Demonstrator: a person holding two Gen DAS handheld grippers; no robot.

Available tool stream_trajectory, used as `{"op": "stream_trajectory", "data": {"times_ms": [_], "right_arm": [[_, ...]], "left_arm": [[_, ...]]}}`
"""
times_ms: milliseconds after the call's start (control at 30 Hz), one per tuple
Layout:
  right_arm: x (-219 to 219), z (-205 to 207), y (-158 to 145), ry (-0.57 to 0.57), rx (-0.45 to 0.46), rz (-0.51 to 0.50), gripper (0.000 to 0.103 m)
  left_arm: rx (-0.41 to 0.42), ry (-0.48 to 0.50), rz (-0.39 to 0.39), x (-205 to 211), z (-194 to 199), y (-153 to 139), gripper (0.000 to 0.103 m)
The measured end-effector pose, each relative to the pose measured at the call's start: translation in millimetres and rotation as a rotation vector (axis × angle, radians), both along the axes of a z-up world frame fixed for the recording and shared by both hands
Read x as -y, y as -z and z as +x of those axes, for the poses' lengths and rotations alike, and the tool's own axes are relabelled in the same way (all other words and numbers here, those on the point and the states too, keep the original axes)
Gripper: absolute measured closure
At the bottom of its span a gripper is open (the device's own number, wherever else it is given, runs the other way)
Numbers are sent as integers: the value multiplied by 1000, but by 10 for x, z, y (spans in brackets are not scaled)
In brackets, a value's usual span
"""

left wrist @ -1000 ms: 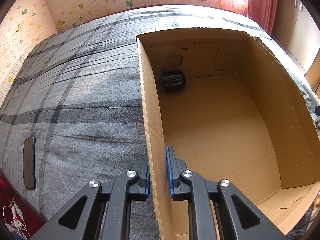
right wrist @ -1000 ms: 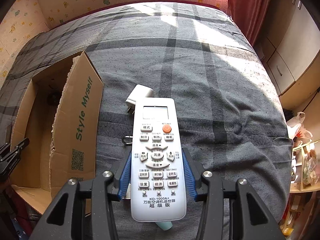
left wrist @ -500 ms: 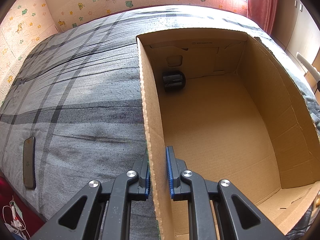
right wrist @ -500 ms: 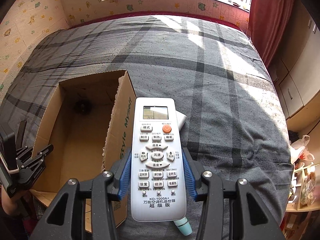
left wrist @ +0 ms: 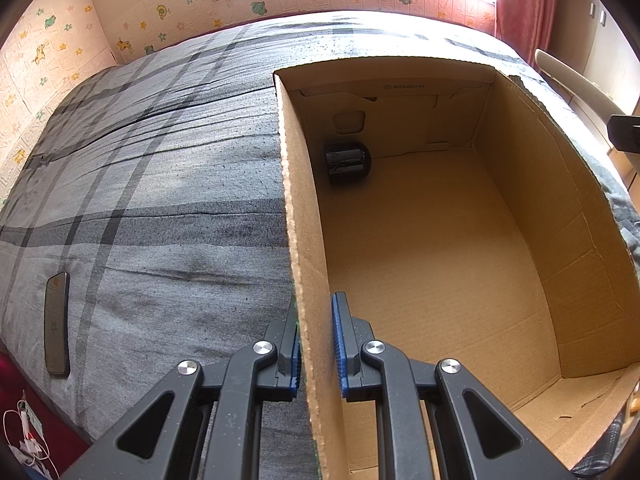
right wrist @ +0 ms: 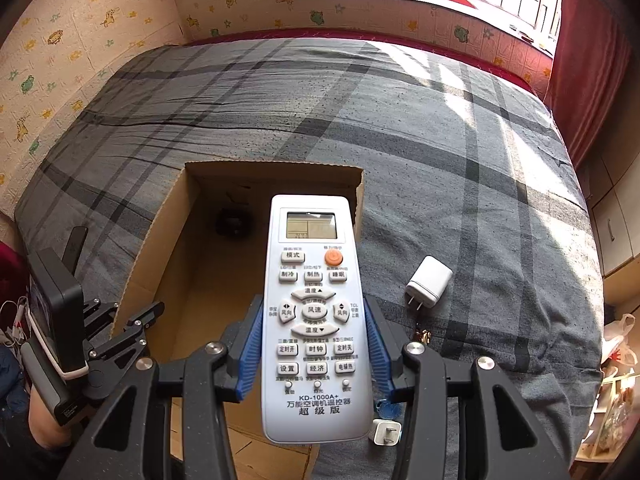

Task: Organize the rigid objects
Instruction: 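Carry the white remote into the box with the right tool and release it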

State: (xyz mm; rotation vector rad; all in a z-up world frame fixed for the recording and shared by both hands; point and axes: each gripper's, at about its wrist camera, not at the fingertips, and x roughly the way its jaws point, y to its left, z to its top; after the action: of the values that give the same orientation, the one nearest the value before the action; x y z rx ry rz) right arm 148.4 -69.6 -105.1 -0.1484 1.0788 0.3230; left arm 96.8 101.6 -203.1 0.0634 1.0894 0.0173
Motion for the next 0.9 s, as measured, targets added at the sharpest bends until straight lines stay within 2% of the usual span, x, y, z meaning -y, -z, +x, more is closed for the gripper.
{"op": "stream_trajectory", "data": {"times_ms": [467, 900], "right_arm": [[-636, 123, 490, -94, -96, -45, 53], [-861, 232, 1019, -117, -214, -120, 53]], "left_arm": [[1, 0, -5, -17, -11, -4, 89], [2, -3, -14, -34, -21, -18, 88]]}}
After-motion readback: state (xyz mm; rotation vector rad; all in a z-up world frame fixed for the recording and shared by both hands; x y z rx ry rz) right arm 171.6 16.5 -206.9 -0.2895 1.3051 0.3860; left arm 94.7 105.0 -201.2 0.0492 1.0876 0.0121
